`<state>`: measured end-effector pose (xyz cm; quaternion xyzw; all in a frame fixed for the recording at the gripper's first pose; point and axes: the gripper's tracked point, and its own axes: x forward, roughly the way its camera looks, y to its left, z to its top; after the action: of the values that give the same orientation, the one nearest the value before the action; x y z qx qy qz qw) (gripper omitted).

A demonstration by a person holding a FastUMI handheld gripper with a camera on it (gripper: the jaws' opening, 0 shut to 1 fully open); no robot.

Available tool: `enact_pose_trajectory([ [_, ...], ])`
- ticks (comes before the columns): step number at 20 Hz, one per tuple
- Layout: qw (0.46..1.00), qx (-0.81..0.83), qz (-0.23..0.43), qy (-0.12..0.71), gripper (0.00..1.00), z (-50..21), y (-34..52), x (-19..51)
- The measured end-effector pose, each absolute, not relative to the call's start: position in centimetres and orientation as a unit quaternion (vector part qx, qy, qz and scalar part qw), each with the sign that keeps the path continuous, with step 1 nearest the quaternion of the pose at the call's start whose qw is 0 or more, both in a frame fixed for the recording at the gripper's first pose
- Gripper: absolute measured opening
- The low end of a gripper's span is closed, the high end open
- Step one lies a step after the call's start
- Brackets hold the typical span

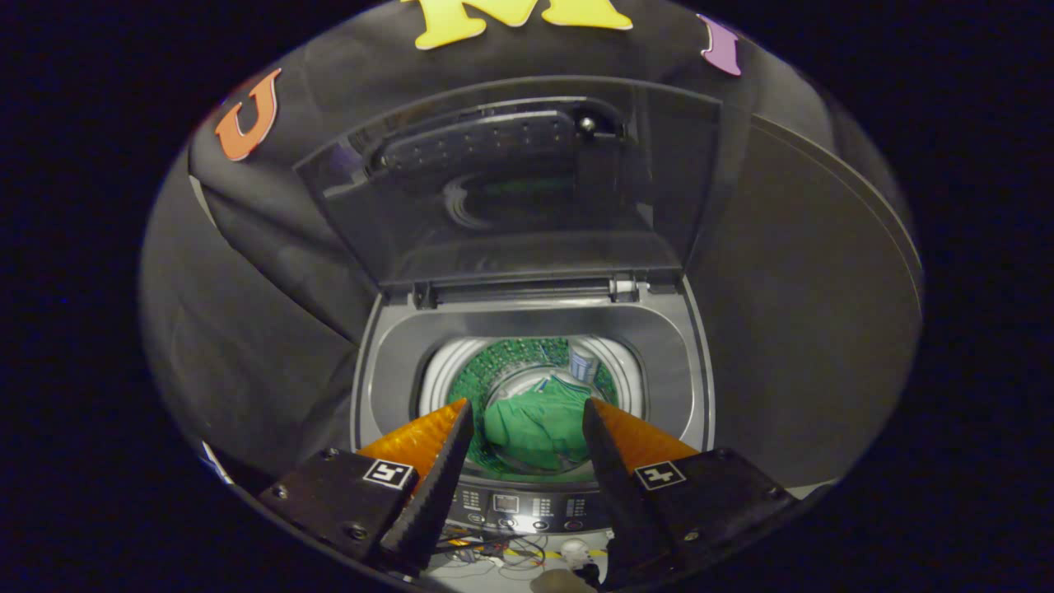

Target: Put the clothes into the washing machine and then close the washing machine lid.

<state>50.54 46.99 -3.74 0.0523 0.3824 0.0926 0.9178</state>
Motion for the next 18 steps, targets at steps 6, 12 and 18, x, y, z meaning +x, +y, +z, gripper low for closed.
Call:
enact_pose_trajectory([
  [6,0.935,0.039,0.100,0.337,0.83,-1.4,46.4,50.7],
  [12,0.954,0.041,0.112,0.274,0.83,2.7,46.4,51.5],
  [18,0.972,0.036,0.127,0.196,0.83,7.6,46.8,53.2],
])
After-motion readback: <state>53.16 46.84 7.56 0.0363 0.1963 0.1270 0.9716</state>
